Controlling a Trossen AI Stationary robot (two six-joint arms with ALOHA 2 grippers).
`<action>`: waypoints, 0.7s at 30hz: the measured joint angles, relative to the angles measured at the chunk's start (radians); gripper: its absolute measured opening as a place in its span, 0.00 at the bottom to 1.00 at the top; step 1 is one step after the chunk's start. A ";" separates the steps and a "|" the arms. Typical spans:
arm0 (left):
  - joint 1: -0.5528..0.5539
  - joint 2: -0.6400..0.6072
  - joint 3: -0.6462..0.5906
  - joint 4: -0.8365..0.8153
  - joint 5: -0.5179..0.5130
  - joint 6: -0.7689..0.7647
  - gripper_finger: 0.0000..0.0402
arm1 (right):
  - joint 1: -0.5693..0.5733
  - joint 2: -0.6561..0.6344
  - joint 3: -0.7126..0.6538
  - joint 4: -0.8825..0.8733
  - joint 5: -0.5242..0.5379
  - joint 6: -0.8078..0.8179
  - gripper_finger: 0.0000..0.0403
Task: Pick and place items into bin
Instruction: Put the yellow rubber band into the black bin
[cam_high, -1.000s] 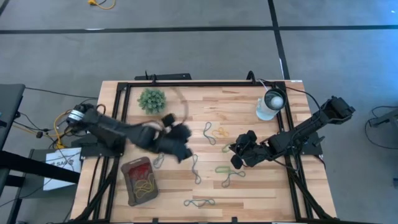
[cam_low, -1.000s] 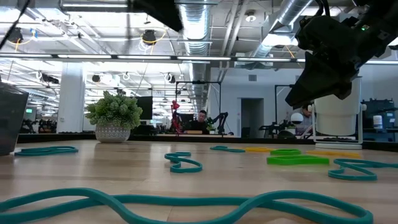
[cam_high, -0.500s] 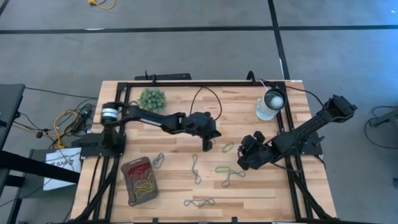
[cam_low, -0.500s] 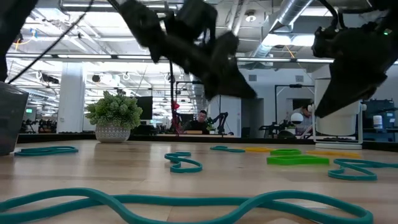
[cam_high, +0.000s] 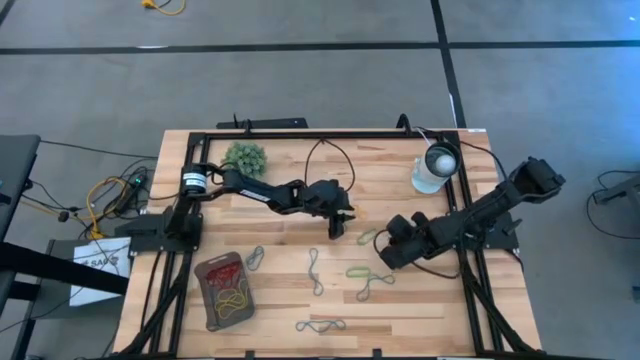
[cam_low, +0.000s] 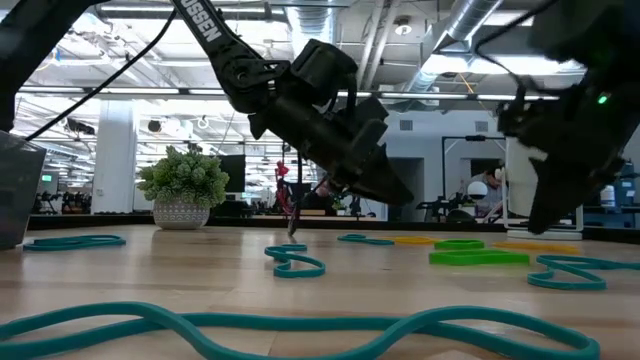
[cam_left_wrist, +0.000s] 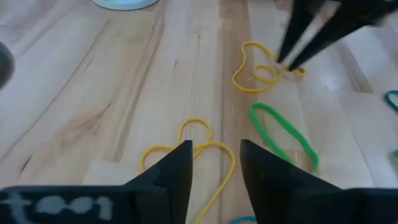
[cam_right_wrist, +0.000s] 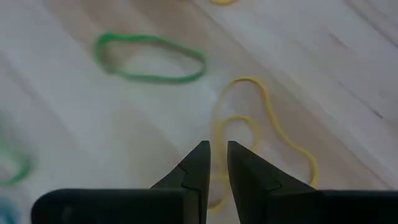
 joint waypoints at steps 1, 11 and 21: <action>0.001 0.000 0.000 -0.002 -0.001 0.002 0.32 | -0.012 0.010 0.000 -0.007 0.000 -0.003 0.13; 0.006 0.000 0.000 -0.130 -0.088 -0.022 0.34 | -0.063 0.037 0.008 0.000 0.001 -0.007 0.13; 0.028 0.000 0.000 -0.161 -0.121 -0.031 0.34 | -0.062 0.024 0.077 0.016 0.076 -0.105 0.13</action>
